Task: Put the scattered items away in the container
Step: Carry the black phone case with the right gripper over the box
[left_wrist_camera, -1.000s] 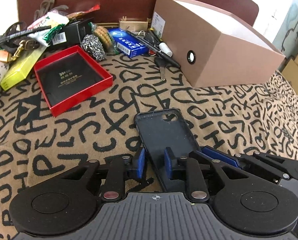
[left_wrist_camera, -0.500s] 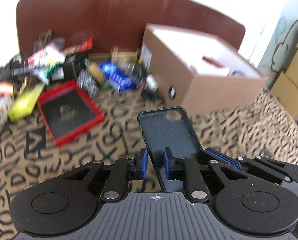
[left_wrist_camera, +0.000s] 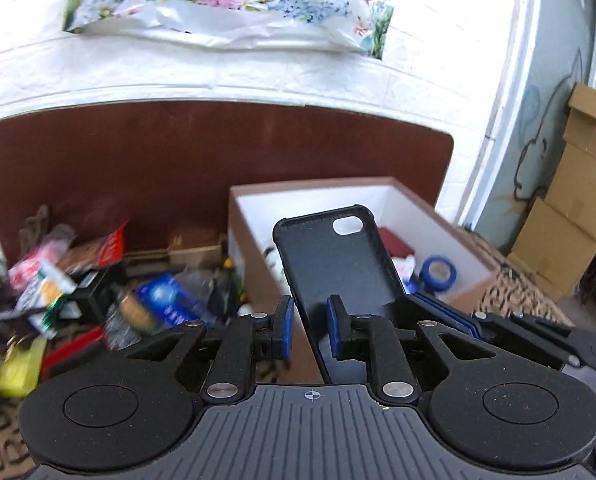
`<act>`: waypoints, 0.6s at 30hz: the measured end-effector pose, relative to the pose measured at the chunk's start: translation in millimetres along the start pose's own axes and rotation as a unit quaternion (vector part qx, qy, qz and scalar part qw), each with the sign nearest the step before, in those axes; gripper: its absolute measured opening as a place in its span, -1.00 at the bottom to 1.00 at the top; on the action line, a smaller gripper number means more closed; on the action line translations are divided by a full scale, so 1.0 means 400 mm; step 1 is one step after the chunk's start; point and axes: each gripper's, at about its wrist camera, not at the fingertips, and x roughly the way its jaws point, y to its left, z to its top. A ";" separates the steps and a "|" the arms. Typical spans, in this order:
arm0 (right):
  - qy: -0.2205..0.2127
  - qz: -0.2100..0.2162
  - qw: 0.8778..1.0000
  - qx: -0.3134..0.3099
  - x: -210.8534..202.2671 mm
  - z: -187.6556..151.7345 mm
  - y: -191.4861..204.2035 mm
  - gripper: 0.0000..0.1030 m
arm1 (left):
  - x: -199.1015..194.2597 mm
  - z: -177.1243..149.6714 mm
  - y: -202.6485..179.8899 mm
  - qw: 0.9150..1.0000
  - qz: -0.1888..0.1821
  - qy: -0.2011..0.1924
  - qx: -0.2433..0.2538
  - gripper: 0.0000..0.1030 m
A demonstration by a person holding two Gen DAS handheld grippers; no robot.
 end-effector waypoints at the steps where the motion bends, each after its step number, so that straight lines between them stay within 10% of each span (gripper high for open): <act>1: 0.002 -0.002 1.000 0.001 0.022 0.009 -0.008 -0.93 | 0.021 0.018 -0.001 1.000 -0.003 -0.001 -0.002 -0.58; 18: 0.101 -0.061 0.993 0.019 0.282 -0.017 -0.242 -0.93 | 0.402 0.099 -0.101 0.995 -0.063 0.072 0.007 -0.53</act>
